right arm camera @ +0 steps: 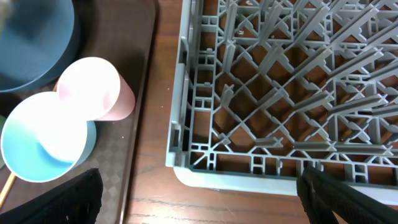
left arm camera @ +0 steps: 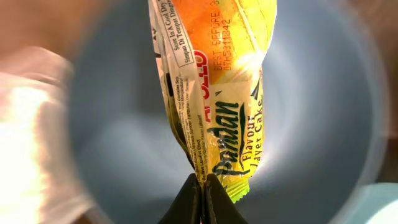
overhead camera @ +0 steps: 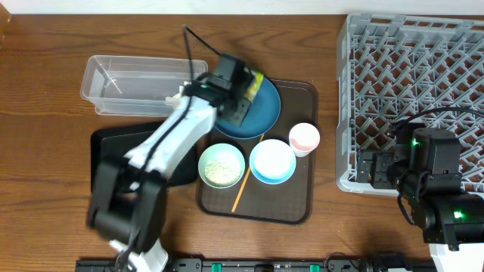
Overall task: Sort waste into correct bins and load items into the dishwasher rack
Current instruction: 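Carry the wrapper with the left gripper and drop it into the clear bin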
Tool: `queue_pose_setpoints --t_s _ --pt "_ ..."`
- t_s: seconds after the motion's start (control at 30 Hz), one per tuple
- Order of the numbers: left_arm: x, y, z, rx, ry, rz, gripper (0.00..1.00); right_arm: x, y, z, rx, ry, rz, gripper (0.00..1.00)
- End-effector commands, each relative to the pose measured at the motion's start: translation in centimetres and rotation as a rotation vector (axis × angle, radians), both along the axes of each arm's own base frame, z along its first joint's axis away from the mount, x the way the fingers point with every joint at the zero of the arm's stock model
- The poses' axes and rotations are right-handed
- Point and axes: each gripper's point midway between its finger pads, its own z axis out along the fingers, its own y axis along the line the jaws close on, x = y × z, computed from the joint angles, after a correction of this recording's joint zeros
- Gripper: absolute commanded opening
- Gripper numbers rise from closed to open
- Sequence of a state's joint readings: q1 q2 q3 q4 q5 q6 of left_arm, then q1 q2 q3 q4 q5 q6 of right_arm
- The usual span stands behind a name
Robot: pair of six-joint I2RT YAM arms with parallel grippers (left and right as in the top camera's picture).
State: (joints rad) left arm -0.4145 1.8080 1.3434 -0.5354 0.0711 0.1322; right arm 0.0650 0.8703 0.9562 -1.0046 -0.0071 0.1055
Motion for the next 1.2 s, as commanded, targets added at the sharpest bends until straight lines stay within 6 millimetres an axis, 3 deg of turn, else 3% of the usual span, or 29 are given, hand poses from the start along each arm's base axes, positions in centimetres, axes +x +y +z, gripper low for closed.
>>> queue_pose_setpoints --t_s 0.0,0.2,0.5,0.53,0.6,0.9,1.17 --pt "1.0 1.8 4.3 -0.023 -0.092 0.042 0.07 0.1 0.2 0.3 -0.003 -0.006 0.012 0.99" --pt "2.1 6.3 7.6 -0.045 -0.166 0.146 0.06 0.0 0.2 0.2 -0.003 -0.005 0.013 0.99" --pt "3.5 13.2 7.5 -0.032 -0.172 0.306 0.10 0.0 0.2 0.2 -0.002 -0.005 0.012 0.99" --pt "3.6 13.7 7.5 -0.032 -0.174 0.317 0.13 0.0 0.2 0.2 -0.002 -0.006 0.012 0.99" --pt "3.7 14.5 7.5 -0.031 -0.175 0.336 0.34 0.0 0.2 0.2 -0.002 -0.005 0.012 0.99" --pt "3.1 14.6 7.1 -0.053 -0.140 0.375 0.42 0.1 0.2 0.3 -0.002 -0.006 0.013 0.99" --pt "0.2 12.3 7.7 -0.104 -0.057 0.339 0.47 0.3 0.2 0.4 -0.001 -0.018 0.012 0.99"
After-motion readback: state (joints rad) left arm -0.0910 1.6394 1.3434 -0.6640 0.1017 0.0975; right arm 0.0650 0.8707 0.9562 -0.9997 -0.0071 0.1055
